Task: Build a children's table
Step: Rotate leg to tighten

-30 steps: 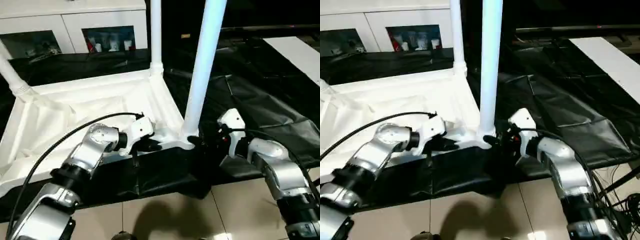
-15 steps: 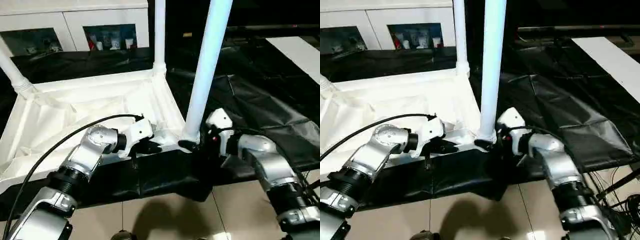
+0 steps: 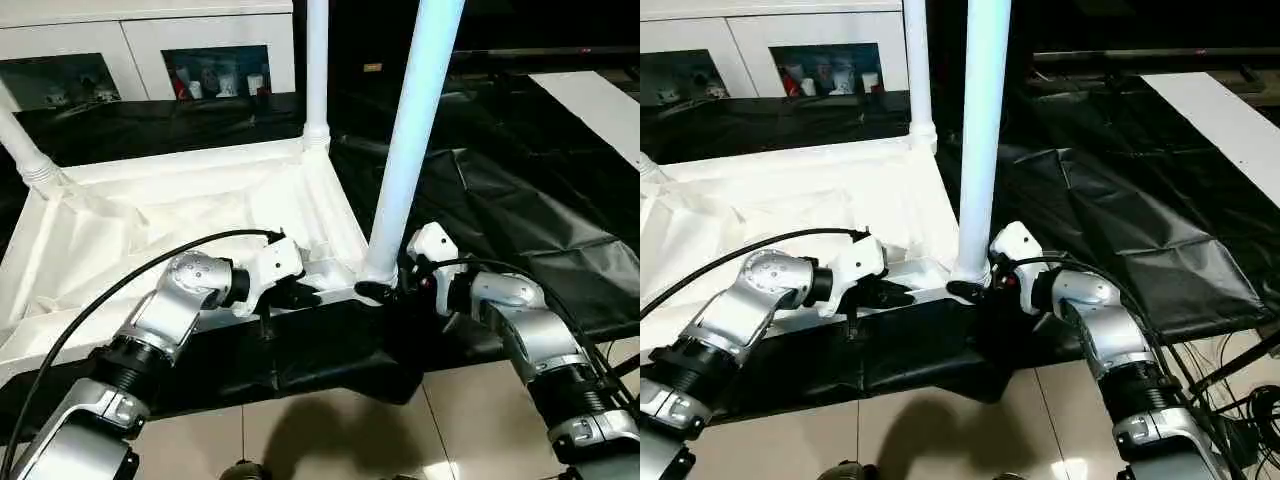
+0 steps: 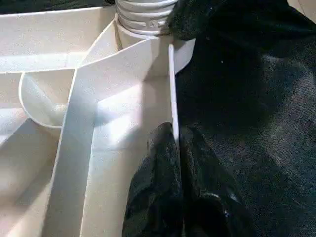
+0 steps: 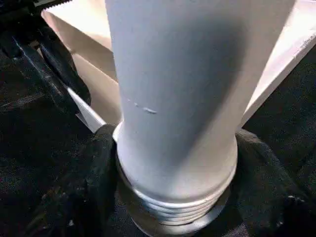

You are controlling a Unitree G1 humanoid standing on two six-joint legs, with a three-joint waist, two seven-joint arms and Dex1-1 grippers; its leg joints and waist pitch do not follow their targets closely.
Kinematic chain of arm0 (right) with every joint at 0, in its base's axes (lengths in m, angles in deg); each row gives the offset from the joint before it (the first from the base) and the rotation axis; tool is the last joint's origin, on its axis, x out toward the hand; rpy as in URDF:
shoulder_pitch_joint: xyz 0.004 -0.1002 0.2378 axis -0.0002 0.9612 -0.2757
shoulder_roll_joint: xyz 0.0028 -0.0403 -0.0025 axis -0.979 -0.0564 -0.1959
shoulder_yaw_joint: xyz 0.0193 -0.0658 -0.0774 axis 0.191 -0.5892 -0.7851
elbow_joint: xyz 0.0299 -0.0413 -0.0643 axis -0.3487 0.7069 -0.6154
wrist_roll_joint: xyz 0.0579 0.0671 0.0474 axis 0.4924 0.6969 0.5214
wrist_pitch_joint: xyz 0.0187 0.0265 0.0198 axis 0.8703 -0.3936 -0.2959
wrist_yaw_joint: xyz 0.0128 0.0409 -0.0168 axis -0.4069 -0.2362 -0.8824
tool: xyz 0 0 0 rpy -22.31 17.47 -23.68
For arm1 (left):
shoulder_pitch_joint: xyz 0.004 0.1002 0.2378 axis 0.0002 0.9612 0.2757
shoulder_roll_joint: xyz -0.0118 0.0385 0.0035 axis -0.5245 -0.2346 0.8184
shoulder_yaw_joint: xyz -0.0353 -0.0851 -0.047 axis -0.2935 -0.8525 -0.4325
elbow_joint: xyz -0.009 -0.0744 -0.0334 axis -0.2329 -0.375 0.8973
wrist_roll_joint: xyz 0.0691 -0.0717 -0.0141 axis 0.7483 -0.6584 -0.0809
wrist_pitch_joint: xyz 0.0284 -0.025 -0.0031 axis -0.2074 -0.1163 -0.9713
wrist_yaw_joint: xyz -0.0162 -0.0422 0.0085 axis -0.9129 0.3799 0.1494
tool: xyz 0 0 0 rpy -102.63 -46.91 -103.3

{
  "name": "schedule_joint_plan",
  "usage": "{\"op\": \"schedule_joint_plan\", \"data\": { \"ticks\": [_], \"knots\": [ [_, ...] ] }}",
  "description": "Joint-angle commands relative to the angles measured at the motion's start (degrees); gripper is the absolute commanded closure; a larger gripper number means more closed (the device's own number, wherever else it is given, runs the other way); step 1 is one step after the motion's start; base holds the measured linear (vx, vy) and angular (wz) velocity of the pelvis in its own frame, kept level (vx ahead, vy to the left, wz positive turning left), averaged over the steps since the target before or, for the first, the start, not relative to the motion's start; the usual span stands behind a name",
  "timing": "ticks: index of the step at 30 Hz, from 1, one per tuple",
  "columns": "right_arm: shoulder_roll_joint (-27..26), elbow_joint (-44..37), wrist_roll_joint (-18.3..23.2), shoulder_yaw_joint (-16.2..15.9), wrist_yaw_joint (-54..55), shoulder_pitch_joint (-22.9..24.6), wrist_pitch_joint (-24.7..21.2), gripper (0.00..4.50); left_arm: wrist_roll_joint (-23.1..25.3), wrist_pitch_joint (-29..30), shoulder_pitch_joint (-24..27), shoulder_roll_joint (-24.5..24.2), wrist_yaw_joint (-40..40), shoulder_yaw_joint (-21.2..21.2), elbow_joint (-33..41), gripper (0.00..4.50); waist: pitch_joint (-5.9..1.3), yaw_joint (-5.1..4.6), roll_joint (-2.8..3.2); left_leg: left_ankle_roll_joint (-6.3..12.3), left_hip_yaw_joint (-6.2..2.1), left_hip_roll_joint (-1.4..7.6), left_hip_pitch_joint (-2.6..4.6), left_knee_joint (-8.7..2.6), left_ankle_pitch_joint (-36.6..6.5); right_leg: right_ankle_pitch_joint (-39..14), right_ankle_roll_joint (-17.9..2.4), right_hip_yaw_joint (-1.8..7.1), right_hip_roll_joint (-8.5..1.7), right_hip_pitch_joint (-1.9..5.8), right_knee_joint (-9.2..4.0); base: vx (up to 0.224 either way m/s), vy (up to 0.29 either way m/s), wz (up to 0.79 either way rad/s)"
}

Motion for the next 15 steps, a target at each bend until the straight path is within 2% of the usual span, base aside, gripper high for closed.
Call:
{"op": "schedule_joint_plan", "data": {
  "ticks": [1, 12, 15],
  "knots": [
    [-0.50, -0.08, 0.23, 0.05, -0.95, -0.87, 0.85, 1.63, 0.77, 0.54, 1.11, -0.60, 0.82, 1.12, -0.13, 4.50, -3.45, -0.23, -0.52, 4.10, 0.18, 0.84, 0.91, -3.64, -7.55, -0.32, -14.84, 1.61, -2.03, 2.74, -3.58, 0.000, 0.000, 0.00],
    [-1.53, 0.64, 0.51, 0.20, -0.64, -0.53, 1.55, 1.76, 0.71, 1.59, 1.34, -1.09, 0.96, 1.31, -0.03, 4.50, -3.39, -0.54, -0.25, 3.77, 0.19, 0.79, 0.91, -3.73, -8.05, 0.11, -15.10, 1.62, -1.94, 2.72, -3.61, 0.000, 0.000, 0.00],
    [-4.78, 2.73, -0.72, 1.78, 8.01, -0.05, -0.12, 1.76, 1.09, 3.85, 0.55, 1.01, -3.35, 0.25, -1.89, 4.50, -3.16, -0.91, -0.12, 2.88, 0.16, 0.83, 0.99, -4.05, -9.84, -2.40, -15.13, 1.64, -2.01, 2.46, -3.90, 0.000, 0.000, 0.00]
  ]
}}
